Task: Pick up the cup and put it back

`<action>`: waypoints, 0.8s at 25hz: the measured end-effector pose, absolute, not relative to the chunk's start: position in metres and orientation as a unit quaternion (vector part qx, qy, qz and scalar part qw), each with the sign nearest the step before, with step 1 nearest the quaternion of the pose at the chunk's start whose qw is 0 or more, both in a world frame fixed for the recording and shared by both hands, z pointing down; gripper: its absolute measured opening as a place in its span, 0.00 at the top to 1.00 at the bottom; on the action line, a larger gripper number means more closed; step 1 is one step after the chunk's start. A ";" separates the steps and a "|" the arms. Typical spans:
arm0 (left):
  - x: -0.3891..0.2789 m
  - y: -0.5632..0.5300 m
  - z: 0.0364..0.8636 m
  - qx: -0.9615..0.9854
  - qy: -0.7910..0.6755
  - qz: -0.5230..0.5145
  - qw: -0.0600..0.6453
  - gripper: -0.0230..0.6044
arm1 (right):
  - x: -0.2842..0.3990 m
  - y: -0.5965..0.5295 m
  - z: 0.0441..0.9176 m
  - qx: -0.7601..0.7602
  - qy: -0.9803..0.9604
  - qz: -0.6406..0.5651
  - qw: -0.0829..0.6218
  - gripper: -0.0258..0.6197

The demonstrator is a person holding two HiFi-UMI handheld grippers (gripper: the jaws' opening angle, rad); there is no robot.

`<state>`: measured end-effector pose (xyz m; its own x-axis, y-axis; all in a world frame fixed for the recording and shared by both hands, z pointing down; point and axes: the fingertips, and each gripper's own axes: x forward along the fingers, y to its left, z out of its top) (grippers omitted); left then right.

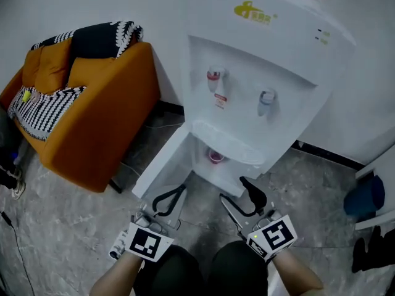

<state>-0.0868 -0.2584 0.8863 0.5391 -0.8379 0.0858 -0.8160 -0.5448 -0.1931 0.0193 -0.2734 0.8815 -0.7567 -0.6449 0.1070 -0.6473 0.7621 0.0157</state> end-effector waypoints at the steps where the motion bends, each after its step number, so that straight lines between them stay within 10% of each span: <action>1: -0.084 -0.262 0.897 -0.877 0.470 -0.081 0.067 0.96 | 0.020 -0.278 0.893 0.345 -0.937 0.013 0.055 0.55; 20: -0.083 -0.379 1.008 -0.857 0.505 -0.049 0.093 0.96 | 0.001 -0.414 1.056 0.434 -0.897 0.004 0.082 0.45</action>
